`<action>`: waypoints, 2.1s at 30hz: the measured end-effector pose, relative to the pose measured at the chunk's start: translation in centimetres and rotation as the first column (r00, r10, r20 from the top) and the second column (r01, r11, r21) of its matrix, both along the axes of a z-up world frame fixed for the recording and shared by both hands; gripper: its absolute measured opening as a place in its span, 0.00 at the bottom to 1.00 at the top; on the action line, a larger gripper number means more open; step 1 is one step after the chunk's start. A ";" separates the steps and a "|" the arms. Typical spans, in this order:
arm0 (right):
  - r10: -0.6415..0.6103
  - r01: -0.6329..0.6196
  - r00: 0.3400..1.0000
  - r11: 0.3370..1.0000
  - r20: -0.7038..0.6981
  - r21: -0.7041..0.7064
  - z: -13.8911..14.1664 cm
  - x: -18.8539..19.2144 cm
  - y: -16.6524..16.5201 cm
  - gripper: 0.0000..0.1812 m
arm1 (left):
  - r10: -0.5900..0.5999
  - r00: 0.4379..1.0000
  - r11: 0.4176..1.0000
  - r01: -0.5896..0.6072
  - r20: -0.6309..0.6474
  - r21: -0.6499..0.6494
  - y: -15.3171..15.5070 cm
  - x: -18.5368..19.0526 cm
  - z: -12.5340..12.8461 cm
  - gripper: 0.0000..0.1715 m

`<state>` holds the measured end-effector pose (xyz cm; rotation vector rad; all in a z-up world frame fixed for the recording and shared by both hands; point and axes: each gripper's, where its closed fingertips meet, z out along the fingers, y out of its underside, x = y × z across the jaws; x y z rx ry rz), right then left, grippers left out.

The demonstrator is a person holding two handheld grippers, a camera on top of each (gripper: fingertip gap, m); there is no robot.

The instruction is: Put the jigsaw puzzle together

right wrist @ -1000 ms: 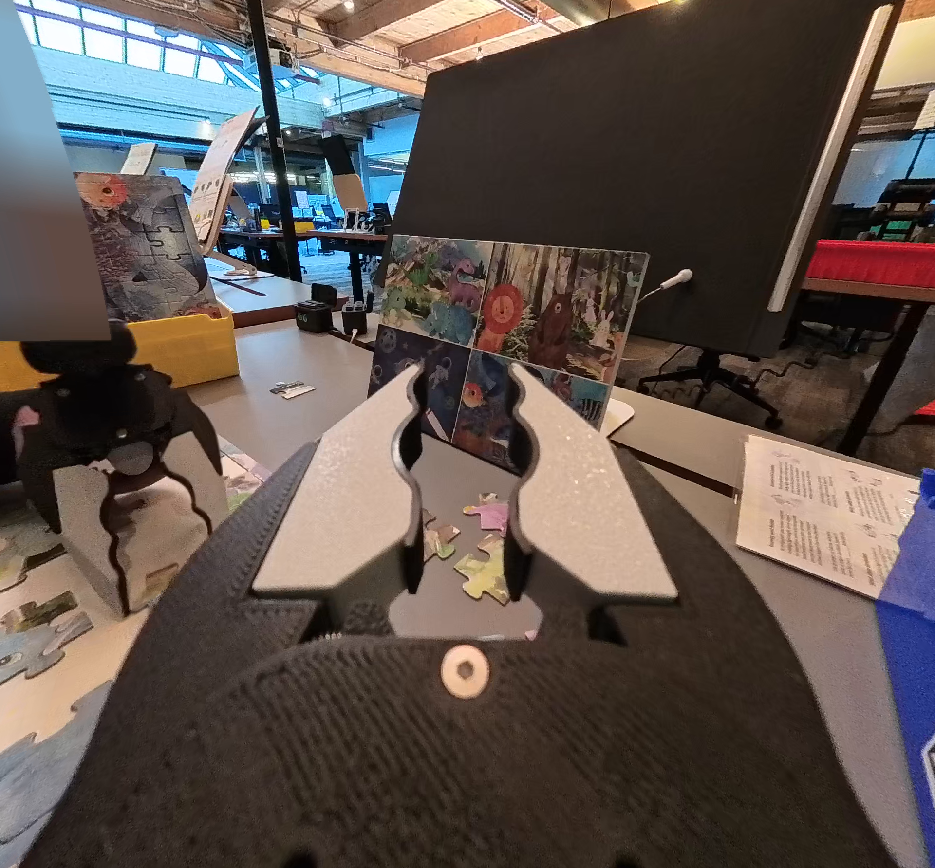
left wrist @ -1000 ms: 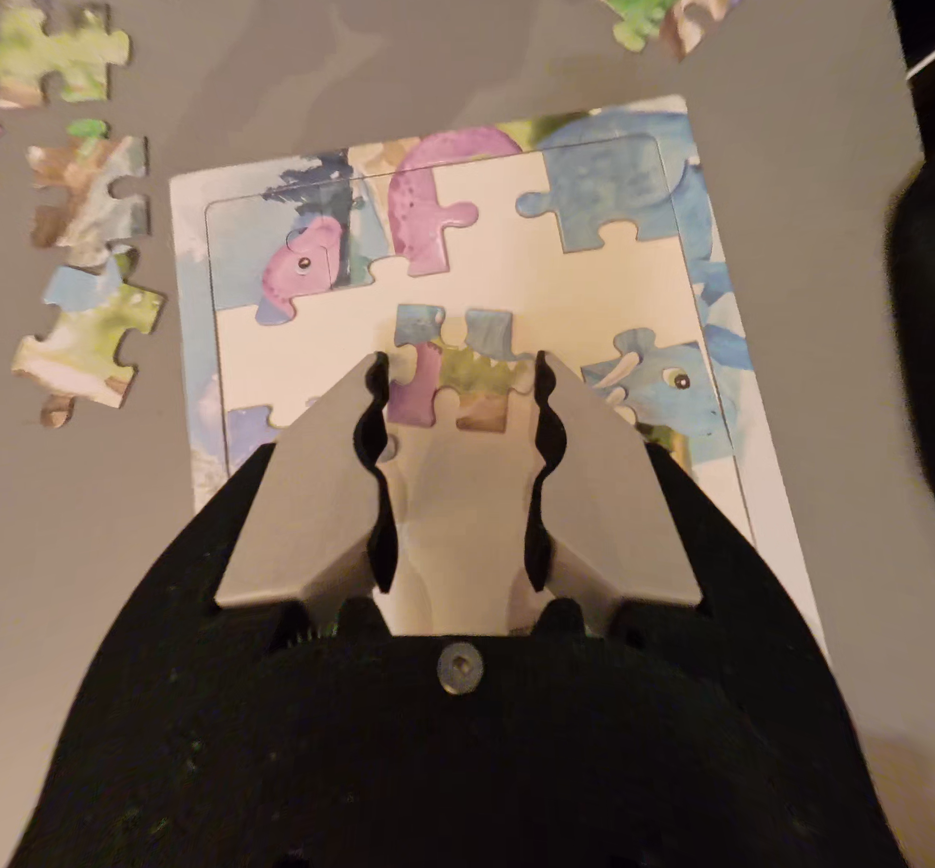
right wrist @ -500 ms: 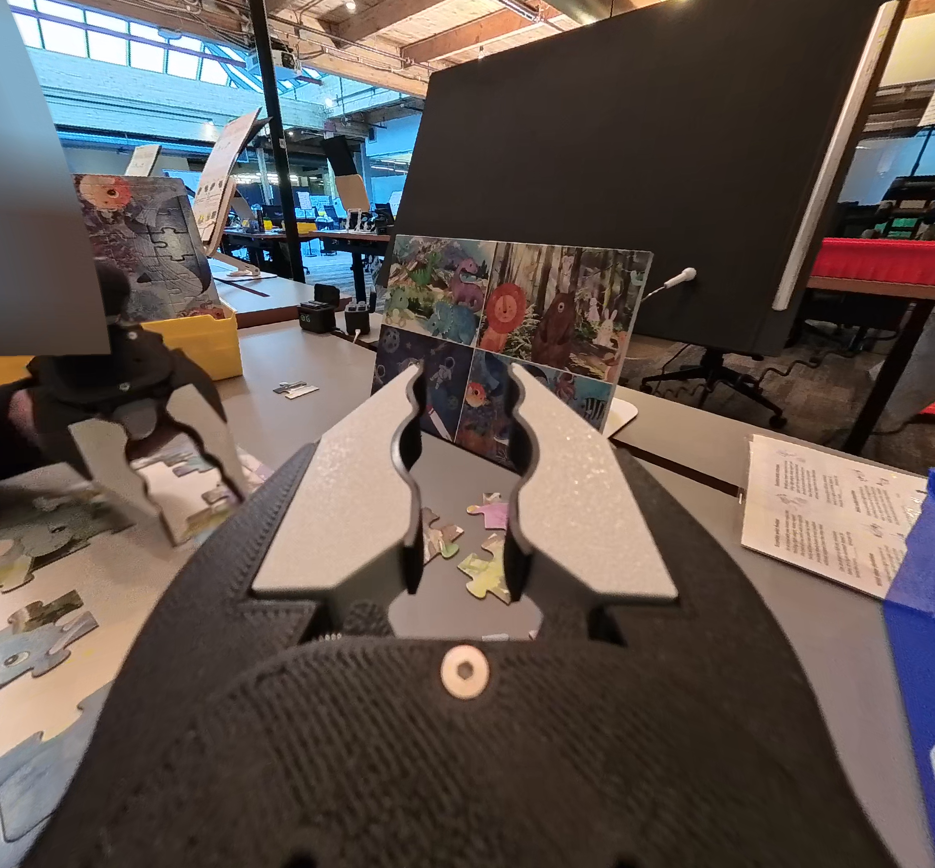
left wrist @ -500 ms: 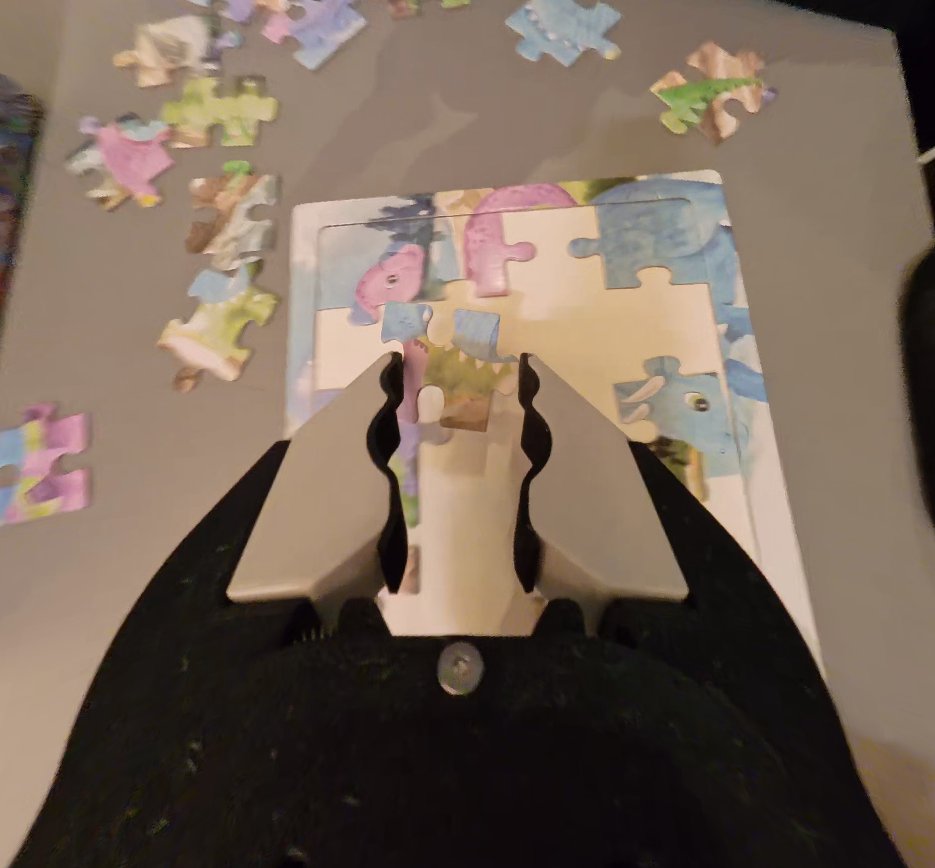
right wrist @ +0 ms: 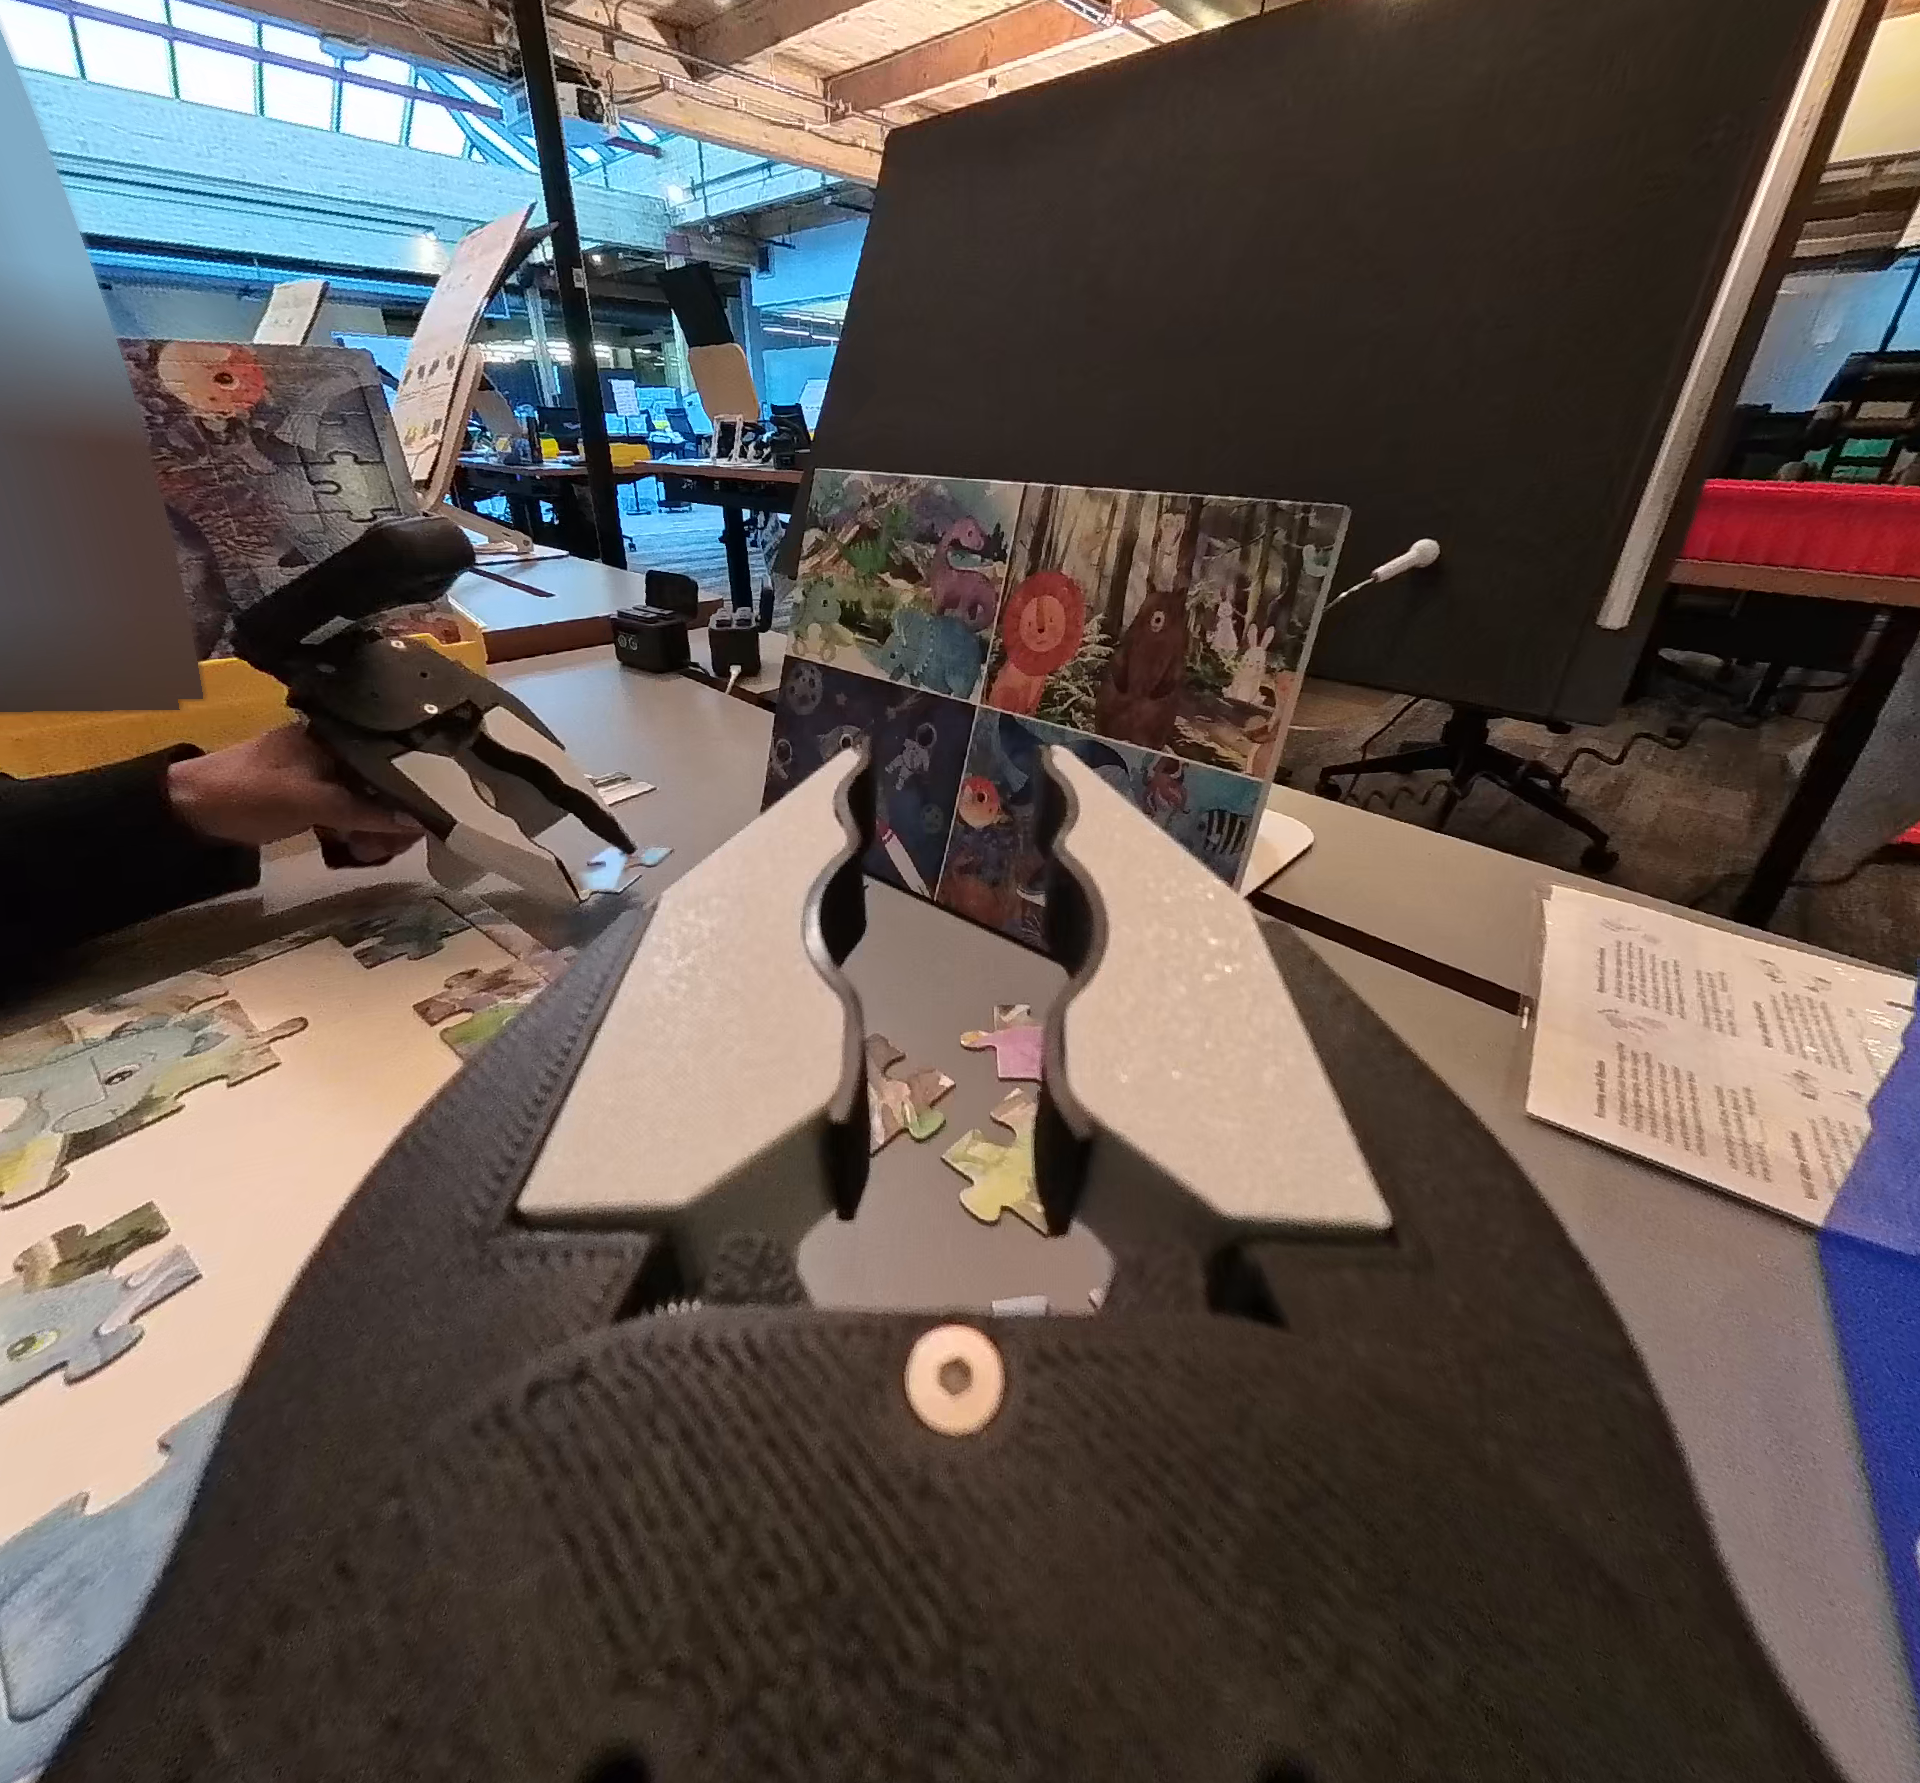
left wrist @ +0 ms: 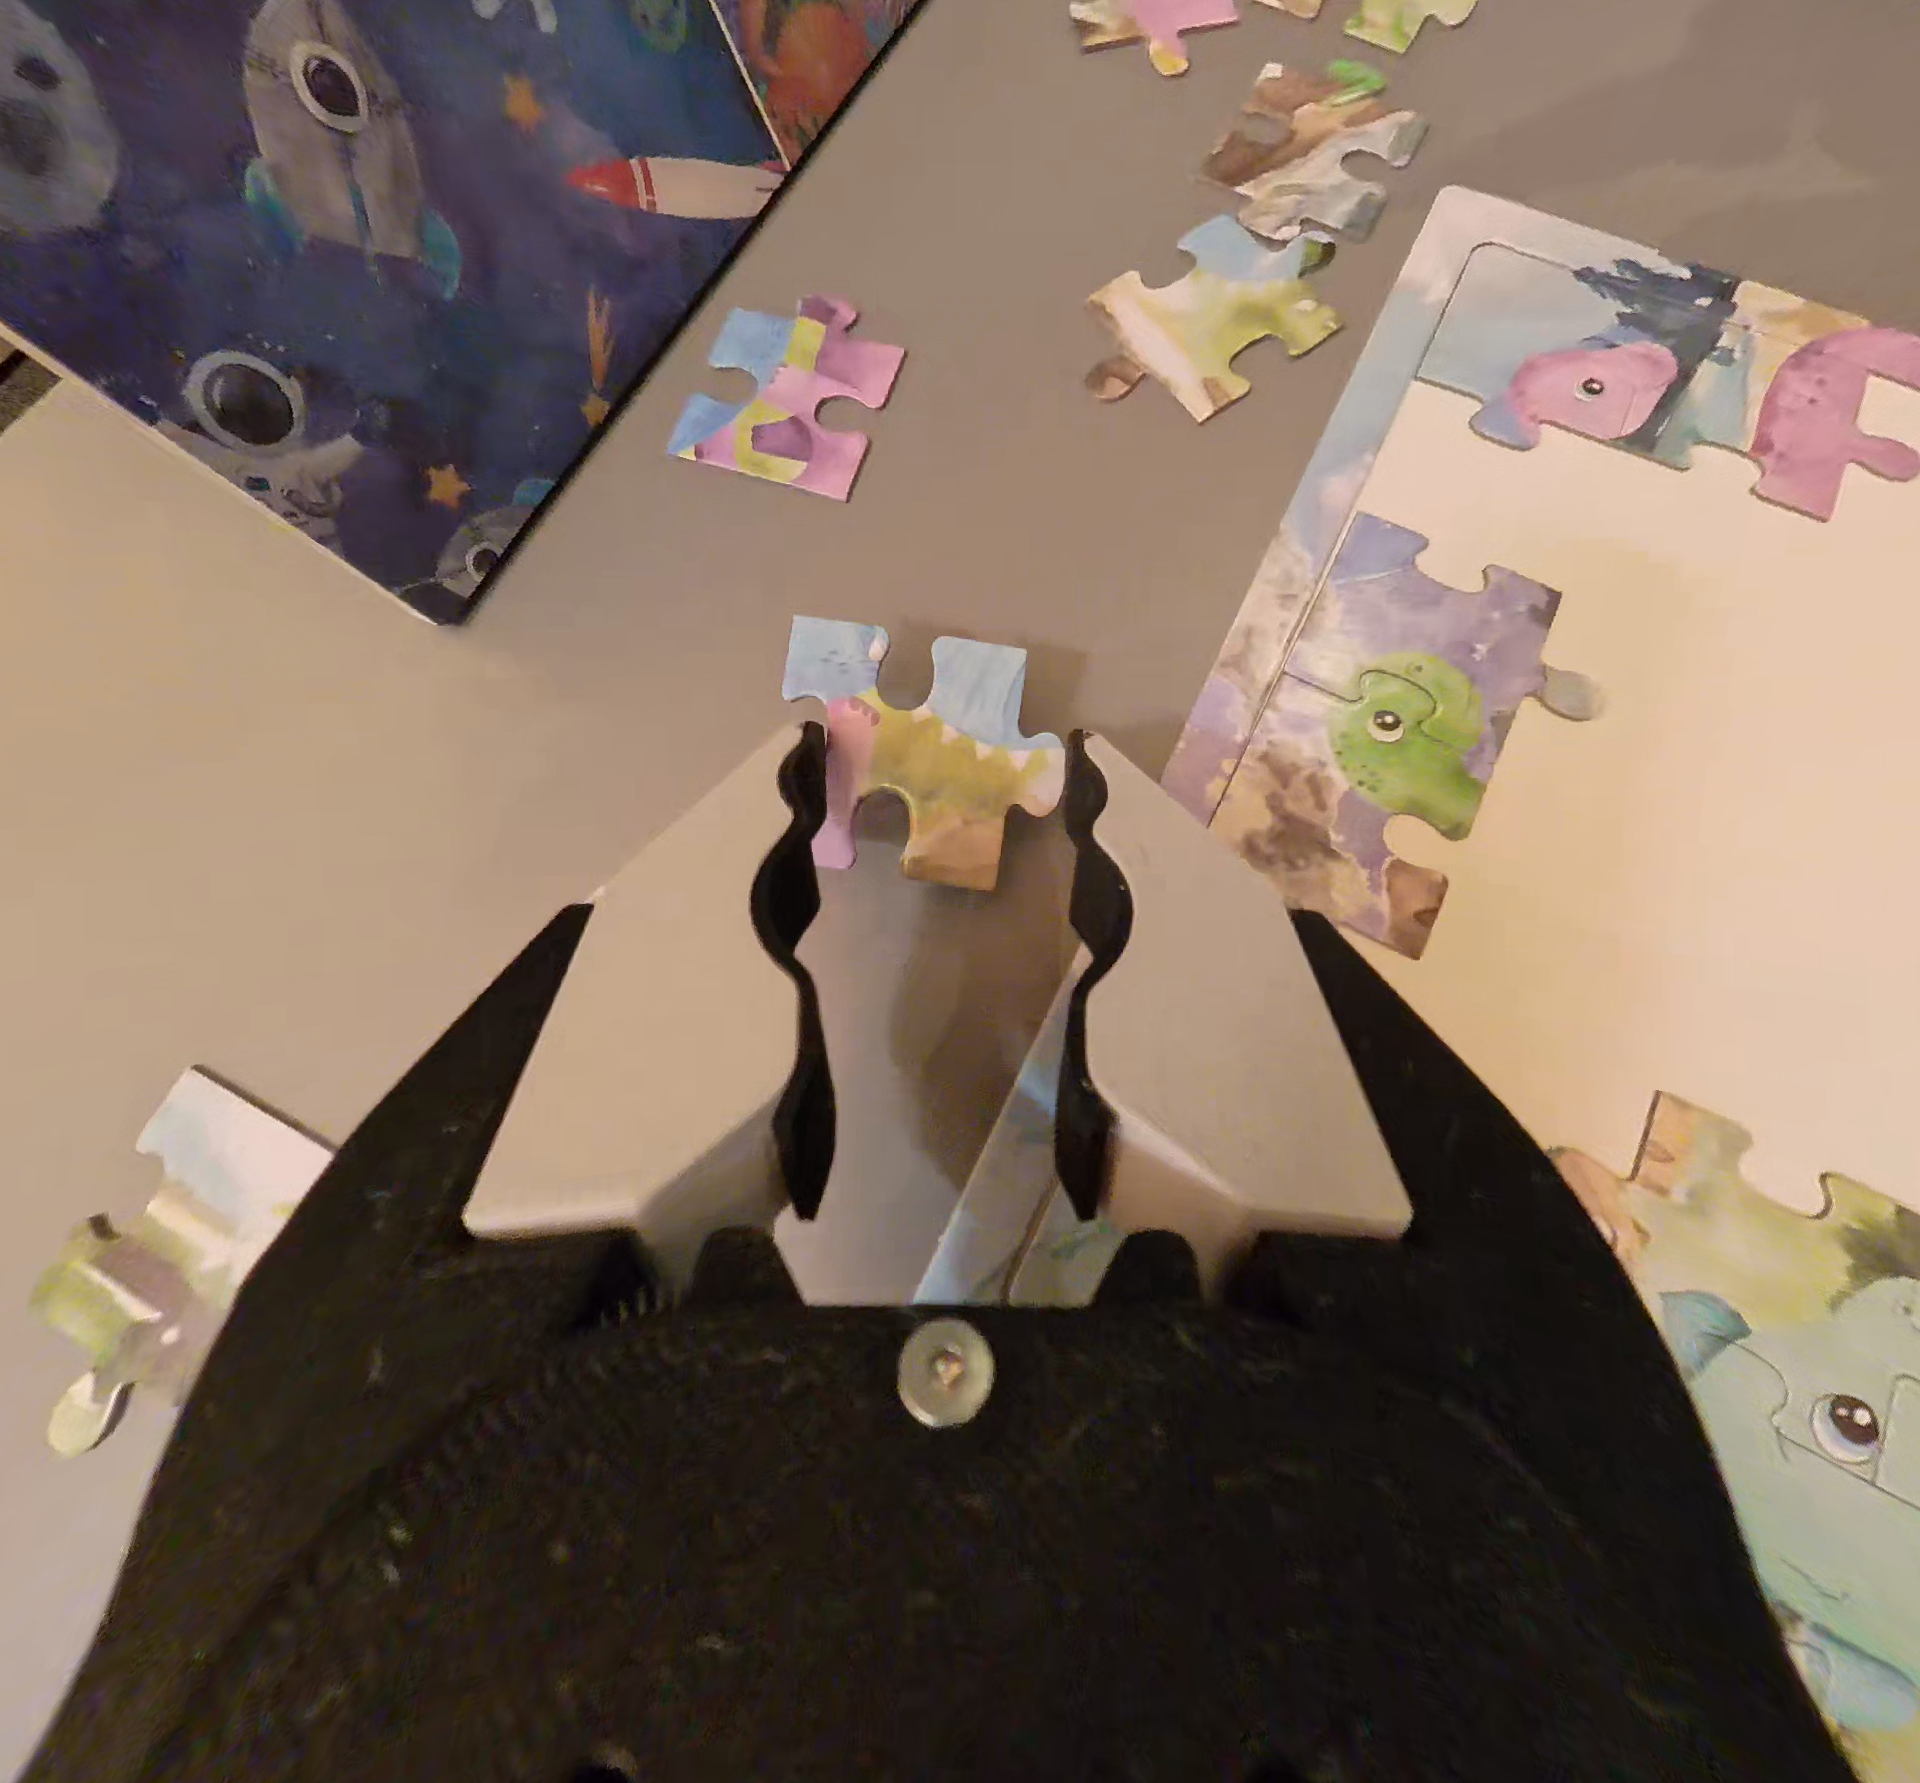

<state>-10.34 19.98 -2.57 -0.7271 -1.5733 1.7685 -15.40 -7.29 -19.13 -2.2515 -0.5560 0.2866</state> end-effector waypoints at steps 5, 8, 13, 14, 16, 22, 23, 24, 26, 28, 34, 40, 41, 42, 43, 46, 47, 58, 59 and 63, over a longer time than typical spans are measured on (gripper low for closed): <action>-0.007 0.007 1.000 1.000 0.009 0.014 -0.3 -0.2 0.1 0.15 | 0.109 0.992 0.994 -0.107 -0.061 0.030 -2.1 -2.0 1.6 0.35; -0.015 0.014 1.000 0.999 0.024 0.030 -0.8 -0.4 0.1 0.15 | 0.232 0.970 0.966 -0.220 -0.076 0.138 -5.1 -3.8 3.8 0.35; 0.000 -0.003 0.997 0.999 0.073 0.043 -2.4 -1.1 -0.4 0.15 | 0.394 0.914 0.900 -0.362 -0.094 0.244 -10.2 -6.2 5.2 0.32; 0.005 -0.009 0.996 0.999 0.088 0.049 -2.8 -1.3 -0.6 0.15 | 0.401 0.912 0.892 -0.369 -0.083 0.260 -10.5 -6.3 5.1 0.31; 0.007 -0.015 0.994 0.997 0.112 0.070 -3.7 -1.6 -1.0 0.16 | 0.396 0.917 0.886 -0.367 -0.053 0.283 -10.3 -6.3 4.9 0.30; -0.031 0.005 0.988 0.986 0.153 0.167 -6.2 -2.5 -1.2 0.16 | 0.365 0.926 0.915 -0.339 -0.093 0.218 -8.9 -6.1 3.6 0.30; -0.038 0.009 0.987 0.983 0.158 0.185 -6.6 -2.6 -1.2 0.15 | 0.351 0.931 0.923 -0.327 -0.097 0.201 -8.5 -5.9 3.4 0.30; -0.045 0.013 0.987 0.980 0.157 0.199 -6.9 -2.7 -1.2 0.14 | 0.337 0.936 0.931 -0.315 -0.102 0.185 -8.1 -5.8 3.2 0.31; -0.055 0.019 0.986 0.975 0.156 0.220 -7.3 -2.8 -1.2 0.13 | 0.313 0.943 0.941 -0.292 -0.112 0.172 -7.3 -5.4 3.1 0.31; -0.059 0.021 0.986 0.972 0.155 0.235 -7.5 -2.8 -1.3 0.13 | 0.290 0.952 0.945 -0.270 -0.093 0.188 -6.5 -4.9 3.3 0.31; -0.073 0.023 0.981 0.963 0.178 0.269 -8.7 -3.2 -1.4 0.14 | 0.254 0.967 0.928 -0.241 -0.010 0.285 -5.1 -4.0 4.1 0.31; -0.070 0.019 0.983 0.958 0.168 0.287 -8.7 -3.1 -1.8 0.14 | 0.240 0.971 0.928 -0.231 0.003 0.292 -4.6 -3.7 4.1 0.31; -0.073 0.021 0.983 0.956 0.170 0.292 -8.9 -3.1 -1.8 0.14 | 0.244 0.970 0.931 -0.233 -0.006 0.282 -4.7 -3.7 3.9 0.31; -0.076 0.021 0.982 0.955 0.176 0.296 -9.1 -3.2 -1.8 0.14 | 0.248 0.969 0.932 -0.235 -0.010 0.275 -4.8 -3.8 3.7 0.31; -0.074 0.016 0.980 0.955 0.186 0.297 -9.4 -3.3 -1.8 0.14 | 0.248 0.969 0.933 -0.238 -0.006 0.272 -4.8 -3.9 3.5 0.31; -0.054 -0.009 0.976 0.958 0.211 0.286 -9.8 -3.3 -2.2 0.14 | 0.239 0.971 0.932 -0.237 0.026 0.276 -4.6 -3.8 3.0 0.31; -0.047 -0.016 0.976 0.959 0.212 0.283 -9.7 -3.2 -2.4 0.14 | 0.237 0.971 0.931 -0.236 0.028 0.278 -4.6 -3.8 2.9 0.31; -0.039 -0.038 0.973 0.946 0.229 0.323 -10.7 -3.2 -3.3 0.15 | 0.234 0.972 0.943 -0.229 0.006 0.241 -4.5 -3.9 2.3 0.30; -0.038 -0.039 0.973 0.946 0.229 0.321 -10.6 -3.2 -3.3 0.15 | 0.231 0.973 0.944 -0.226 0.009 0.241 -4.4 -3.8 2.2 0.31; -0.039 -0.034 0.976 0.945 0.215 0.325 -10.3 -3.1 -3.4 0.14 | 0.222 0.975 0.951 -0.214 -0.012 0.225 -4.1 -3.6 2.3 0.30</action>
